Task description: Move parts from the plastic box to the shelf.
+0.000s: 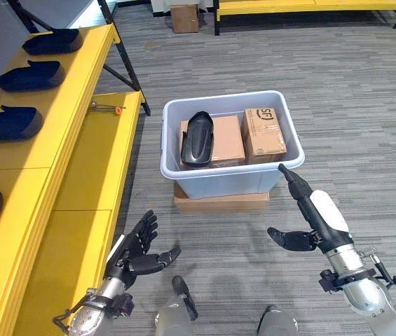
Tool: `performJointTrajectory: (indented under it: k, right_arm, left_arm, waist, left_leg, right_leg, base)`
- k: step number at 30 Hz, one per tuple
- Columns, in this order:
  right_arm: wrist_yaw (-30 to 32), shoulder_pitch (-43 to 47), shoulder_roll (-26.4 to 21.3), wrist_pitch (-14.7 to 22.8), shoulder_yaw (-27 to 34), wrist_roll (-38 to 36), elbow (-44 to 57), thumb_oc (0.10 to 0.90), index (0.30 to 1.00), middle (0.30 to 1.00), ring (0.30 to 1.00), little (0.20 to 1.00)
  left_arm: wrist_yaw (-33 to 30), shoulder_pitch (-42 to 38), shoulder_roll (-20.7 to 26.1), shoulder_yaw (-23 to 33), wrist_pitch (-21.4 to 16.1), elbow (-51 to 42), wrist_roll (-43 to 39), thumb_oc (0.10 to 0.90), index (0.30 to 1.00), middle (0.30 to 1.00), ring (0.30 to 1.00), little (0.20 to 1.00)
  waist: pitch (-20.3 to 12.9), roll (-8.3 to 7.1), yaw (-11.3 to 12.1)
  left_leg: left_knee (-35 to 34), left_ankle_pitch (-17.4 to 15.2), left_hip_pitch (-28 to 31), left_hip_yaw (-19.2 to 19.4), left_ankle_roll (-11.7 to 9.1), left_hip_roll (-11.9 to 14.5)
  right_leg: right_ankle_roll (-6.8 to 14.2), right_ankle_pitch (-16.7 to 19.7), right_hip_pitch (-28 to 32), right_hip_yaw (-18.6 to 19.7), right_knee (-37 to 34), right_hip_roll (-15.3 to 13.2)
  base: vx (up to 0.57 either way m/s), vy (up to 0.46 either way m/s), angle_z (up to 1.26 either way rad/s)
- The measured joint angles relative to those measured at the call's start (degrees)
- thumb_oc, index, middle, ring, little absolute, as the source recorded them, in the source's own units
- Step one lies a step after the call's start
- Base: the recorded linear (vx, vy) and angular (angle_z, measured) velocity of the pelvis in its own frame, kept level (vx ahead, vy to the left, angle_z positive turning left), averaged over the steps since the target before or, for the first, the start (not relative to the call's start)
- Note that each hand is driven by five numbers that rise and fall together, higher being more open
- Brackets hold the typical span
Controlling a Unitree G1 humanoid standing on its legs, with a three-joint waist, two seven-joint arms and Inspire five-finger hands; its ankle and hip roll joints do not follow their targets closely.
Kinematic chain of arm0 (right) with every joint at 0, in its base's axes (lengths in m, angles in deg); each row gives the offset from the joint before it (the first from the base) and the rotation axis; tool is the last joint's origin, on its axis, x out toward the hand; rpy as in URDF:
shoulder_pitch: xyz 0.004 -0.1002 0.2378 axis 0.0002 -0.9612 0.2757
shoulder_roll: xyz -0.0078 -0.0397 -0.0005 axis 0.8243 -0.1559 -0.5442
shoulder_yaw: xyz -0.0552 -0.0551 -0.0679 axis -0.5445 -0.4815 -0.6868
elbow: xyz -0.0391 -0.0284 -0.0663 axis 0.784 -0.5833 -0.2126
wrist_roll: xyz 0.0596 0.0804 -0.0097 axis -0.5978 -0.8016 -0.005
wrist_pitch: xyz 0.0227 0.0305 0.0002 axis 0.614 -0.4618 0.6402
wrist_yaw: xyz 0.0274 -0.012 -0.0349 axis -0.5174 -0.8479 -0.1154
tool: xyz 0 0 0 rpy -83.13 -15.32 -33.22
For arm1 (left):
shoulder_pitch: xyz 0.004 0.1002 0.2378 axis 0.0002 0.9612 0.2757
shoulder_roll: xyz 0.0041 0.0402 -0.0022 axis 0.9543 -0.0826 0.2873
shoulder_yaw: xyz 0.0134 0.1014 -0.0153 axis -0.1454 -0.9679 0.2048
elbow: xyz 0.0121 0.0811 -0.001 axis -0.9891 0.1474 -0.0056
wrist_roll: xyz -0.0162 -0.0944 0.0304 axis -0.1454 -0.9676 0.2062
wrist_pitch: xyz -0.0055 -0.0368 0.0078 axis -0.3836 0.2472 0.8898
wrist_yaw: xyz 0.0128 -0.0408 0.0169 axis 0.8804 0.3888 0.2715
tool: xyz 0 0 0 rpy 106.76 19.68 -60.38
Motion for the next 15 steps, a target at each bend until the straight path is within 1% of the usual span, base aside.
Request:
performJointTrajectory:
  k: [3,4,6,8,9,10,11,12,13,14,15]
  right_arm:
    - [-0.3,4.7,0.0,0.8,-2.3,0.0,0.0,0.900,1.000,1.000,1.000,1.000]
    - [-0.5,7.2,0.1,0.9,-3.5,0.0,0.1,0.900,1.000,1.000,1.000,1.000]
    - [-1.1,9.3,0.3,1.2,-4.1,0.0,1.3,0.900,1.000,1.000,1.000,1.000]
    - [-2.3,11.5,0.4,1.3,-4.6,0.0,2.2,0.900,1.000,1.000,1.000,1.000]
    - [-2.6,12.4,0.3,1.3,-4.7,0.0,2.8,0.900,1.000,1.000,1.000,1.000]
    - [-2.8,12.8,0.4,1.3,-4.7,0.0,3.5,0.900,1.000,1.000,1.000,1.000]
    - [-2.9,13.0,0.4,1.3,-4.7,0.0,4.3,0.900,1.000,1.000,1.000,1.000]
    - [-3.2,13.1,0.4,1.3,-4.7,0.0,4.9,0.900,1.000,1.000,1.000,1.000]
    - [-3.3,13.1,0.4,1.2,-4.8,-0.1,5.2,0.900,1.000,1.000,1.000,1.000]
    - [-3.7,13.1,0.7,1.0,-4.8,-0.1,5.6,0.900,1.000,1.000,1.000,1.000]
    - [-3.9,13.3,1.0,1.0,-4.9,-0.1,5.7,0.900,1.000,1.000,1.000,1.000]
  left_arm:
    - [0.1,-0.9,0.0,-0.1,-0.1,0.0,0.1,0.900,1.000,1.000,1.000,1.000]
    - [0.1,-1.0,0.0,-0.1,-0.1,0.0,0.1,0.900,1.000,1.000,1.000,1.000]
    - [0.1,-1.6,0.0,-0.1,-0.1,-0.1,0.1,0.900,1.000,1.000,1.000,1.000]
    - [0.3,-2.3,0.0,-0.1,-0.1,-0.1,0.1,0.900,1.000,1.000,1.000,1.000]
    - [0.9,-2.7,0.0,0.0,-0.1,0.0,0.1,0.900,1.000,1.000,1.000,1.000]
    - [1.7,-2.8,0.0,0.0,-0.1,0.0,0.2,0.900,1.000,1.000,1.000,1.000]
    - [2.5,-3.0,0.0,0.0,-0.1,0.0,0.2,0.900,1.000,1.000,1.000,1.000]
    - [3.1,-3.0,0.0,-0.1,0.0,0.0,0.2,0.900,1.000,1.000,1.000,1.000]
    - [3.8,-3.1,0.0,0.0,0.0,0.2,0.2,0.900,1.000,1.000,1.000,1.000]
    - [4.0,-3.1,-0.1,0.0,0.0,0.3,0.2,0.900,1.000,1.000,1.000,1.000]
    - [4.1,-3.2,-0.3,0.0,0.0,0.6,0.4,0.900,1.000,1.000,1.000,1.000]
  waist:
    - [0.1,-0.09,2.3]
    - [0.1,-0.09,2.7]
    - [0.1,-0.08,3.7]
    - [0.1,-0.14,4.2]
    - [0.1,-0.17,5.2]
    - [0.1,-0.22,5.4]
    - [0.0,-0.41,5.7]
    - [-0.1,-0.64,5.8]
    - [-0.2,-0.69,5.8]
    - [-0.5,-0.96,5.9]
    - [-0.7,-1.00,6.0]
  left_leg:
    - [1.1,-0.4,-0.4,-0.2,0.2,-0.1]
    - [1.9,-0.8,-0.7,-0.5,0.3,-0.1]
    - [2.6,-1.3,-0.9,-1.1,0.5,-0.6]
    - [3.7,-2.2,-0.9,-1.8,0.8,-1.2]
    - [4.7,-3.3,-0.9,-1.9,0.9,-1.5]
    - [5.5,-4.0,-1.0,-2.2,1.0,-1.8]
    - [6.3,-5.1,-1.0,-2.6,1.0,-2.3]
    - [7.2,-6.3,-1.1,-2.9,1.7,-3.2]
    - [7.6,-6.9,-1.1,-3.0,2.0,-3.7]
    - [8.0,-7.5,-1.1,-2.6,2.5,-4.3]
    - [9.2,-8.8,-1.5,-2.7,3.0,-4.8]
  right_leg:
    - [0.2,-0.2,0.3,-0.4,0.4,-0.4]
    - [0.3,-0.3,0.5,-0.7,0.8,-0.6]
    - [0.3,-0.3,1.4,-1.5,0.7,-1.0]
    - [0.3,-0.2,2.5,-2.5,0.6,-1.7]
    - [0.4,-0.3,3.4,-2.8,0.4,-2.1]
    - [0.5,-0.2,3.7,-3.0,0.4,-2.4]
    - [0.5,-0.1,4.3,-3.6,0.8,-3.1]
    - [0.2,0.3,4.0,-3.7,3.0,-4.5]
    - [-0.4,1.2,3.2,-3.8,5.3,-5.7]
    - [-0.9,2.8,1.8,-3.7,7.7,-6.9]
    - [-1.4,5.1,-0.7,-3.3,11.7,-8.5]
  base:
    - [0.16,0.144,0.08]
    - [0.14,0.153,0.11]
    - [0.15,0.197,0.21]
    - [0.16,0.221,0.24]
    - [0.15,0.232,0.12]
    - [0.15,0.254,0.18]
    - [0.13,0.255,0.26]
    - [0.13,0.282,0.28]
    - [0.12,0.282,0.18]
    - [0.12,0.248,0.01]
    - [0.09,0.120,-0.15]
